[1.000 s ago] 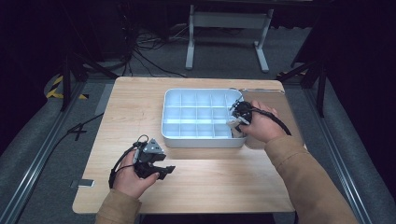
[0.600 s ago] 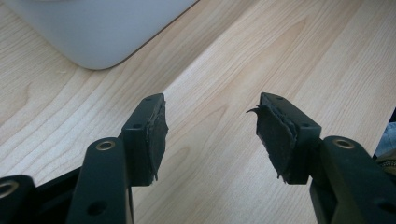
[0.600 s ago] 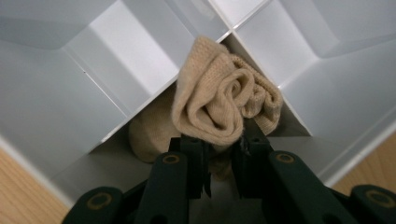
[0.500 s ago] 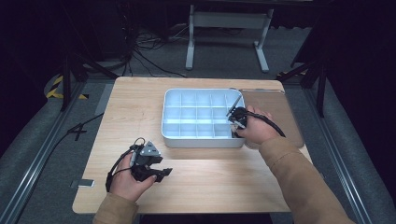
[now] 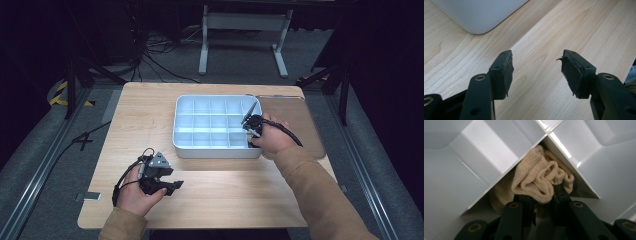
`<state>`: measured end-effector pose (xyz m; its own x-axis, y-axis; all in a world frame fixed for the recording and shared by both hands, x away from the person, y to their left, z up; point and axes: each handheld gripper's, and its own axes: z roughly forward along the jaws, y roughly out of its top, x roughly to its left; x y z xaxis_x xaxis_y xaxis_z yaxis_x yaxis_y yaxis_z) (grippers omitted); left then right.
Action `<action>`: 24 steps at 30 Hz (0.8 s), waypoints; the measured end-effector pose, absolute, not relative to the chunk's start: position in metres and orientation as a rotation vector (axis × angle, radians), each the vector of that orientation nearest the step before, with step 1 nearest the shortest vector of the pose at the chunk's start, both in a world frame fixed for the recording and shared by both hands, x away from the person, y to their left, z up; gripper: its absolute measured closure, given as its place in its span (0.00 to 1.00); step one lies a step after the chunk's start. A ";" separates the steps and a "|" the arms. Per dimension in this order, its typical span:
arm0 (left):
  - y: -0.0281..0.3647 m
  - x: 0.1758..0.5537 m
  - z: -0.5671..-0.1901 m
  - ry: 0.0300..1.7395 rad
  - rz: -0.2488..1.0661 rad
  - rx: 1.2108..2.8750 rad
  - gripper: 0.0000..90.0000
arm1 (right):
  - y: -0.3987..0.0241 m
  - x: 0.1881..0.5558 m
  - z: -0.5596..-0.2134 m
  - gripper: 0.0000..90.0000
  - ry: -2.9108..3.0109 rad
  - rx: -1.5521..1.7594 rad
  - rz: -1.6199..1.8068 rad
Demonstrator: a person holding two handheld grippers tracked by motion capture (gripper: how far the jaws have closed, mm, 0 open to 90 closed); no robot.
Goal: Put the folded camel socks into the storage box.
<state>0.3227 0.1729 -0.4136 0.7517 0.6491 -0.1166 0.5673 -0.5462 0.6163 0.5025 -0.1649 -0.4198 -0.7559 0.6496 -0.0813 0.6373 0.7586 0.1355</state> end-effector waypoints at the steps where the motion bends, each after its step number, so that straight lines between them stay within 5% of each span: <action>1: 0.173 0.323 -0.414 0.909 0.168 2.289 0.48 | -0.167 0.502 -0.419 0.79 2.836 1.035 0.170; 7: 0.173 0.324 -0.414 0.905 0.166 2.289 0.48 | -0.173 0.495 -0.407 0.69 2.836 1.035 0.294; 24: 0.172 0.324 -0.413 0.902 0.167 2.292 0.48 | -0.202 0.468 -0.356 0.62 2.709 0.977 0.702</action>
